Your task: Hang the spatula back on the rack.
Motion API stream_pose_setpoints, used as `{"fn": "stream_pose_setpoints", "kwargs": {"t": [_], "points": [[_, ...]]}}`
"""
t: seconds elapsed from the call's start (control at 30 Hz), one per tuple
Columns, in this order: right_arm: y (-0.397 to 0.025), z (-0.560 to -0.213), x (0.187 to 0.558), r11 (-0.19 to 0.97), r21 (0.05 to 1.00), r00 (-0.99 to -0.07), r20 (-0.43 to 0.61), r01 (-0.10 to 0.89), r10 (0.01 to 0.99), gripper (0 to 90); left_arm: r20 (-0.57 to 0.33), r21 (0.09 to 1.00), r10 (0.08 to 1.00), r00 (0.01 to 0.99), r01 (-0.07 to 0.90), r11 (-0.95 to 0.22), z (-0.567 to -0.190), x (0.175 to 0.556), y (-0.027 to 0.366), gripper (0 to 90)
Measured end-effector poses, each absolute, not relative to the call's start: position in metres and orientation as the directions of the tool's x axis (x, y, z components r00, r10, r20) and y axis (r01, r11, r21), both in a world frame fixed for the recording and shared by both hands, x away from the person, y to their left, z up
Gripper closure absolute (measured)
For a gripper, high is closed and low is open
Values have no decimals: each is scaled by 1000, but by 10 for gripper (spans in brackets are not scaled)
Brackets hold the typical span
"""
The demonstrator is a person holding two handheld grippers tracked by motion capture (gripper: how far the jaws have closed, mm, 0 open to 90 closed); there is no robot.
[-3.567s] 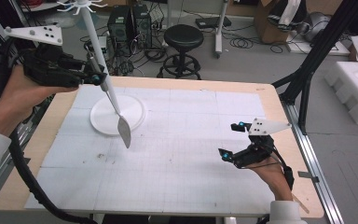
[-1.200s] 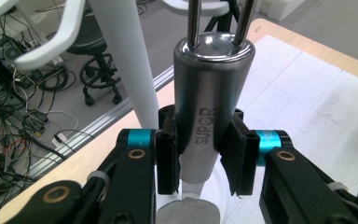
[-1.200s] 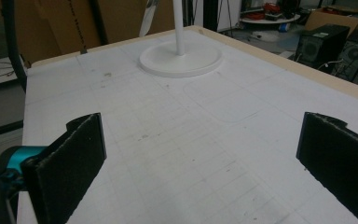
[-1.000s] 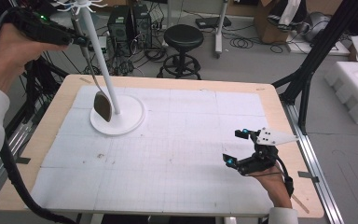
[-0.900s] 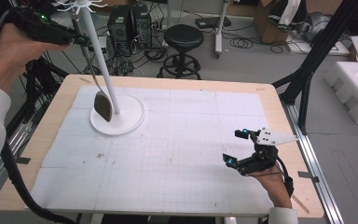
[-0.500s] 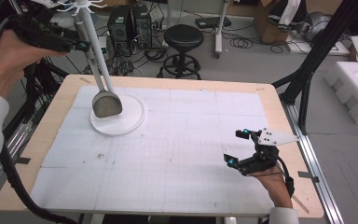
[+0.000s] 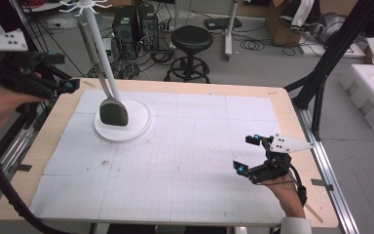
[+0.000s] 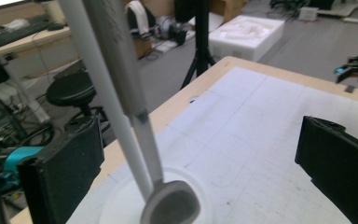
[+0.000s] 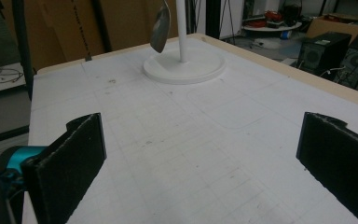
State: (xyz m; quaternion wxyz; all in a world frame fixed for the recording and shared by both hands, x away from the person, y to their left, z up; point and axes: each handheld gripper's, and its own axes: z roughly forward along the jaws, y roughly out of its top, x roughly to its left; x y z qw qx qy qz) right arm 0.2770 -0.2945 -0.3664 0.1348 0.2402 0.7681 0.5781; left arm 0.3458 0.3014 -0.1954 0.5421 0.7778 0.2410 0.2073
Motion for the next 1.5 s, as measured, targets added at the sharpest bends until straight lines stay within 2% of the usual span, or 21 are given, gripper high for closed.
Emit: {"fn": "stream_pose_setpoints", "kwargs": {"t": [0.3, 0.43, 0.53, 0.77, 0.97, 1.17, 1.5], "points": [[-294, -365, 276, 202, 958, -840, 67, 206, 539, 2, 91, 951, 536, 840, 86, -297, -234, 308, 288, 17], [-294, -365, 276, 204, 958, -836, 60, 202, 545, 3, 115, 952, 535, 837, 60, -299, -253, 297, 281, 17], [-293, -364, 274, 206, 958, -838, 56, 197, 543, 3, 64, 976, 528, 847, 57, -210, -280, 291, 276, 17], [-294, -365, 272, 218, 958, -835, 40, 189, 549, 3, 7, 981, 525, 851, 96, -170, -332, 280, 267, 17], [-293, -366, 272, 230, 957, -833, 21, 177, 552, 2, -7, 984, 525, 851, 99, -147, -362, 273, 266, 17], [-294, -374, 272, 208, 961, -826, 35, 182, 563, 3, -34, 983, 530, 847, 124, -136, -380, 270, 271, 17], [-292, -377, 273, 219, 958, -829, 32, 184, 558, 2, -26, 982, 527, 850, 120, -146, -382, 269, 273, 17]]}}
